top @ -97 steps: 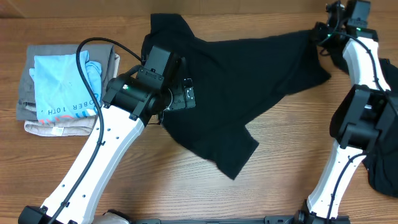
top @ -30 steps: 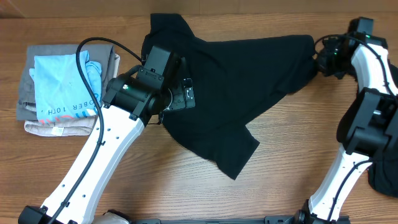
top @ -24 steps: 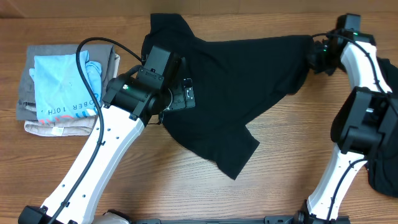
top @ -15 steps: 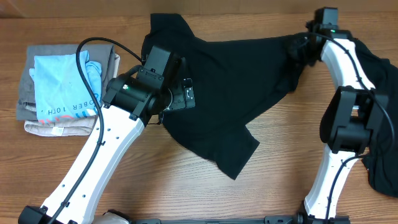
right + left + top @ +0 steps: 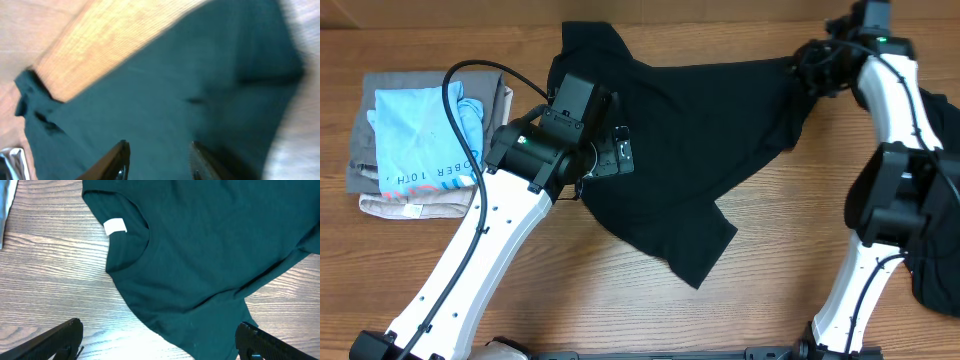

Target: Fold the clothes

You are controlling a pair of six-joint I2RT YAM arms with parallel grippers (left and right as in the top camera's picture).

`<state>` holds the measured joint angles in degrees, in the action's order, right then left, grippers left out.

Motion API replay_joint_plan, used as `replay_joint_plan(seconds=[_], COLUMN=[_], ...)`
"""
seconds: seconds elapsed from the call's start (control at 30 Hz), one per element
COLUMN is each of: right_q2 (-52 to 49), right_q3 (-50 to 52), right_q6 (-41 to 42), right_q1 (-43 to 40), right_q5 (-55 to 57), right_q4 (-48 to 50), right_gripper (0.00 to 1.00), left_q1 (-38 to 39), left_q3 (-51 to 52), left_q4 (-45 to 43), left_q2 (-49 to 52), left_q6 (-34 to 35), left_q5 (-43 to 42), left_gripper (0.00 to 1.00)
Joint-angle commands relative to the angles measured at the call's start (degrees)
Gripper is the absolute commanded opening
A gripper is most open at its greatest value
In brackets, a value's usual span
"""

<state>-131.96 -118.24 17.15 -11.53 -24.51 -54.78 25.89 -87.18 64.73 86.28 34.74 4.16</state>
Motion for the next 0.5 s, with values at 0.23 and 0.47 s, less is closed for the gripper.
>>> replay_joint_plan(seconds=[0.23, 0.47], right_q2=[-0.09, -0.13], right_q3=[-1.7, -1.7], right_q6=[-3.02, -2.97], right_q1=[0.26, 5.01], right_q5=[10.54, 21.81], right_q4=[-3.98, -0.37], right_gripper=[0.5, 0.51], left_q1=[0.35, 0.35], left_q3=[0.55, 0.55], left_q4=[-0.2, -0.2], left_q2=[0.33, 0.33], left_q6=[-0.07, -0.07], left_q5=[0.92, 0.92], left_gripper=[1.0, 1.0])
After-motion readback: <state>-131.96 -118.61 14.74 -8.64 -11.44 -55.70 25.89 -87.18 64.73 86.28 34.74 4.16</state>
